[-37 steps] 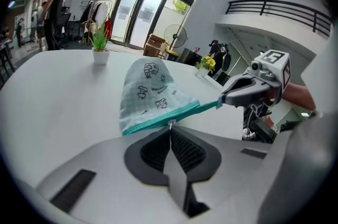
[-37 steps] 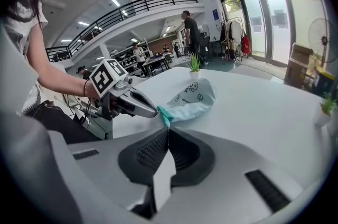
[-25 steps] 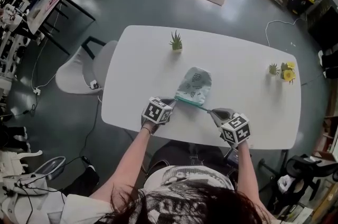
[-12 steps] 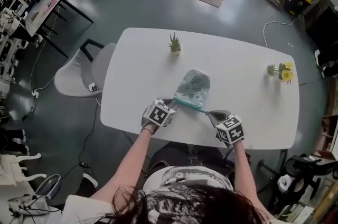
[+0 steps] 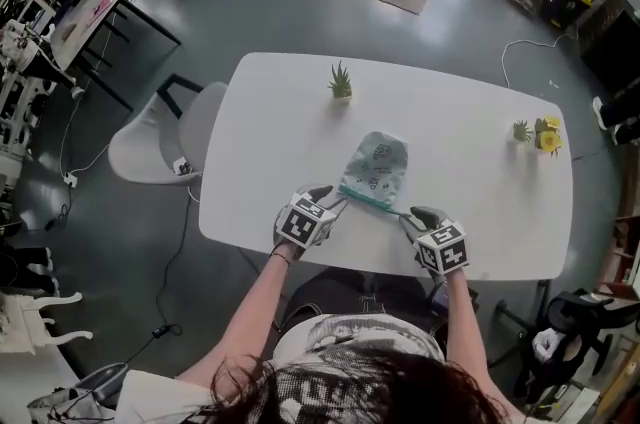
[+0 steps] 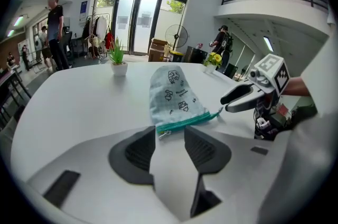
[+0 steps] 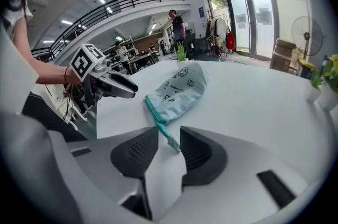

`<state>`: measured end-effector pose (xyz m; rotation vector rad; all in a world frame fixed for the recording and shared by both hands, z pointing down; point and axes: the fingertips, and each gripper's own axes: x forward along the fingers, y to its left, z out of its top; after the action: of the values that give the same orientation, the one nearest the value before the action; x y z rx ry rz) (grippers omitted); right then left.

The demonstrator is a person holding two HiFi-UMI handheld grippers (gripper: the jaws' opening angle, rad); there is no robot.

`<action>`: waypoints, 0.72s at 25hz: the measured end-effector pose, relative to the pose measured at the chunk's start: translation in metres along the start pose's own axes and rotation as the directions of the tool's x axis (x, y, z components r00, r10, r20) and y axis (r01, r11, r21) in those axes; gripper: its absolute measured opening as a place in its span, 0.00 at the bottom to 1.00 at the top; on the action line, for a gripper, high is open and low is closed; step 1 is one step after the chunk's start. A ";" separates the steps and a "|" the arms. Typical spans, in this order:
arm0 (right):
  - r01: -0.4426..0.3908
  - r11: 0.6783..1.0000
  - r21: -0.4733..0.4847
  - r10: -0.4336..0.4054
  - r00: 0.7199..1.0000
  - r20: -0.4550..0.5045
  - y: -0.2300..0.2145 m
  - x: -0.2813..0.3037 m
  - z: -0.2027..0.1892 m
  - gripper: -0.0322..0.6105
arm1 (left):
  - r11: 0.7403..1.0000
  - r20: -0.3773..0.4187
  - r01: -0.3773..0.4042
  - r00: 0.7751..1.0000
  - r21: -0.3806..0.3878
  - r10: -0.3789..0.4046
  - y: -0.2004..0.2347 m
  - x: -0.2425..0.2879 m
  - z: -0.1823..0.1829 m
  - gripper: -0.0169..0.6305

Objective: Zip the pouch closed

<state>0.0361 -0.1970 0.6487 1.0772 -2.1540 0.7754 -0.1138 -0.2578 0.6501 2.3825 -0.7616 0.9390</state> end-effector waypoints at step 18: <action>0.077 0.990 0.120 -0.110 0.948 0.297 0.031 -0.077 0.053 0.23 | 0.976 0.195 0.180 0.960 0.120 -0.201 -0.093 -0.037 0.055 0.20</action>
<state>0.0346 -0.1828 0.5518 1.4240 -2.3127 0.7270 -0.0520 -0.2099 0.5673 2.6164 -0.5545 0.6735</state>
